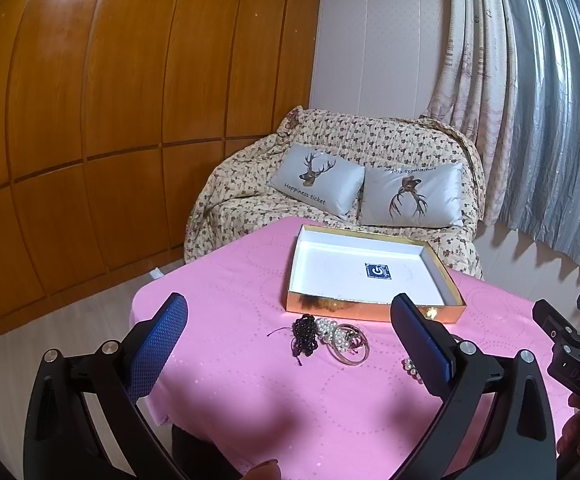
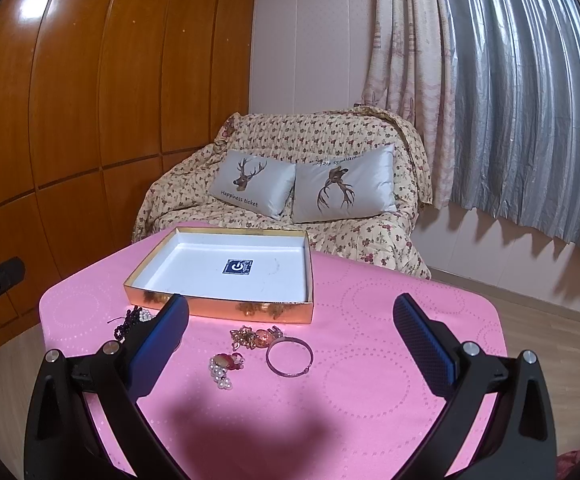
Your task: Organize jewelry
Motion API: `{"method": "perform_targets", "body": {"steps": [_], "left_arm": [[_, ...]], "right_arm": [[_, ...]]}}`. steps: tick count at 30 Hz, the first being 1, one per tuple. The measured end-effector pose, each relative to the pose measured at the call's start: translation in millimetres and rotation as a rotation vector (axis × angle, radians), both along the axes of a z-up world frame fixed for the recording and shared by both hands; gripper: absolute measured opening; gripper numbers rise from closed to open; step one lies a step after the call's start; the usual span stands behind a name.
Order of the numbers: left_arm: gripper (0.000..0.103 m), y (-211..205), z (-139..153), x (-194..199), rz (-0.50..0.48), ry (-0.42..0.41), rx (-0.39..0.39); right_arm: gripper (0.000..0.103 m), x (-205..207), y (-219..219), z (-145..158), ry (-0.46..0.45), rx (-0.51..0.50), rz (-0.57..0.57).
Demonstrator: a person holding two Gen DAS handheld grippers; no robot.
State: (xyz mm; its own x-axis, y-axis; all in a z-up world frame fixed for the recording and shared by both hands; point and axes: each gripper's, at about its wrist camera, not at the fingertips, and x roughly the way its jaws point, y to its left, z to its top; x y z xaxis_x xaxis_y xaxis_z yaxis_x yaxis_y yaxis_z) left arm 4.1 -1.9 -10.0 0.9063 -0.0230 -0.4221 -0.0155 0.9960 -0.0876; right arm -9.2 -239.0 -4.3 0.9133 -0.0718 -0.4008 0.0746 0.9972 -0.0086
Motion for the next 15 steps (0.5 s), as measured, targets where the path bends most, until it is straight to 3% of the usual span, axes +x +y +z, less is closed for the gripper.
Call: {"method": "perform_targets", "body": {"steps": [15], "left_arm": [[0.098, -1.5, -7.8, 5.9, -0.023, 0.024, -0.019]], "right_arm": [[0.000, 3.5, -5.0, -9.5, 0.025, 0.012, 0.009]]}}
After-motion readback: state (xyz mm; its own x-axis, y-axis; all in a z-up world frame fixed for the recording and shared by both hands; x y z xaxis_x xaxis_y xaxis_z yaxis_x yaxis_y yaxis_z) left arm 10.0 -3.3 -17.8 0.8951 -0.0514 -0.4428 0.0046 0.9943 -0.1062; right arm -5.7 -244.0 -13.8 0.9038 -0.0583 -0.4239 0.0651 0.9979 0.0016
